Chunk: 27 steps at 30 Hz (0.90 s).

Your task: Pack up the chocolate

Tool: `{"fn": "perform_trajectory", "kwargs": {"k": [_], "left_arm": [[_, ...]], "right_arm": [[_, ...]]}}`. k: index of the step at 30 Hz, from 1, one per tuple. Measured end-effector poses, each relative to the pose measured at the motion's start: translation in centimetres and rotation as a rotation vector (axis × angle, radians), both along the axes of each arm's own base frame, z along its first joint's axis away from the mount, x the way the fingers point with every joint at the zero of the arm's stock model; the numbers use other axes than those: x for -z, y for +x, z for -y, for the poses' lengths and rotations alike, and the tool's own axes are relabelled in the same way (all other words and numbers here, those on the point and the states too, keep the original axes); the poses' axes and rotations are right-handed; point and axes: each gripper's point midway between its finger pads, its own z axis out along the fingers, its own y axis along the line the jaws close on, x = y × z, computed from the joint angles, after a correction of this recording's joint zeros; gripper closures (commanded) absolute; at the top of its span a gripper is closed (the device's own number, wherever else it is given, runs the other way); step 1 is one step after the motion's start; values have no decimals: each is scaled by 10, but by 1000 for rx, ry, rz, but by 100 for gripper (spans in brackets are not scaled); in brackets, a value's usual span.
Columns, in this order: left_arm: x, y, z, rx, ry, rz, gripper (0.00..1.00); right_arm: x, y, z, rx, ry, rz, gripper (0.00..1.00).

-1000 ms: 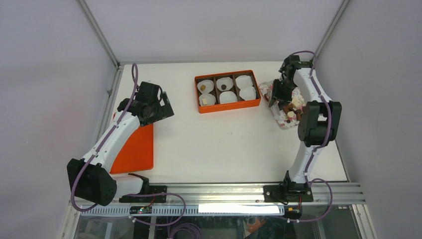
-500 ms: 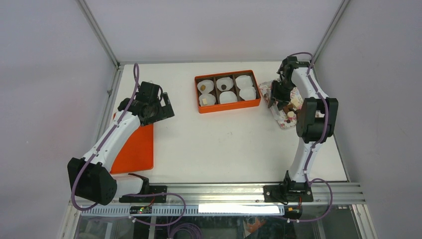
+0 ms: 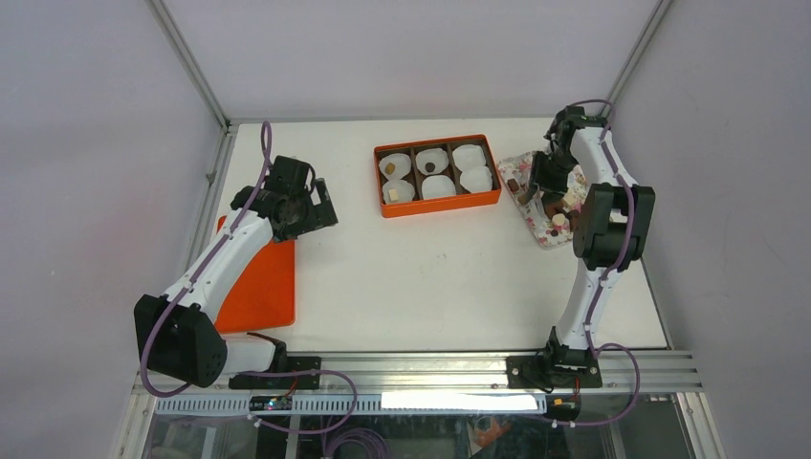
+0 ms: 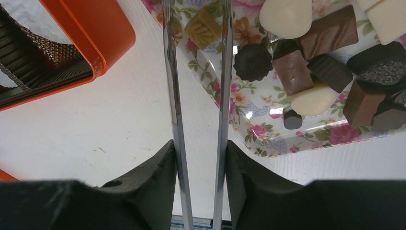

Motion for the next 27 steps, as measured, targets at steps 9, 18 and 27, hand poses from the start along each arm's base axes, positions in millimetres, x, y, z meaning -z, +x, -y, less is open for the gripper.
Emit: {"fn": "perform_trajectory", "kwargs": {"k": [9, 18, 27], "left_arm": [[0, 2, 3, 9, -15, 1, 1], [3, 2, 4, 10, -17, 2, 1], [8, -1, 3, 10, -13, -11, 1]], "right_arm": [[-4, 3, -6, -3, 33, 18, 58], [-14, 5, -21, -48, 50, 33, 57], [-20, 8, -24, -62, 28, 41, 57]]}}
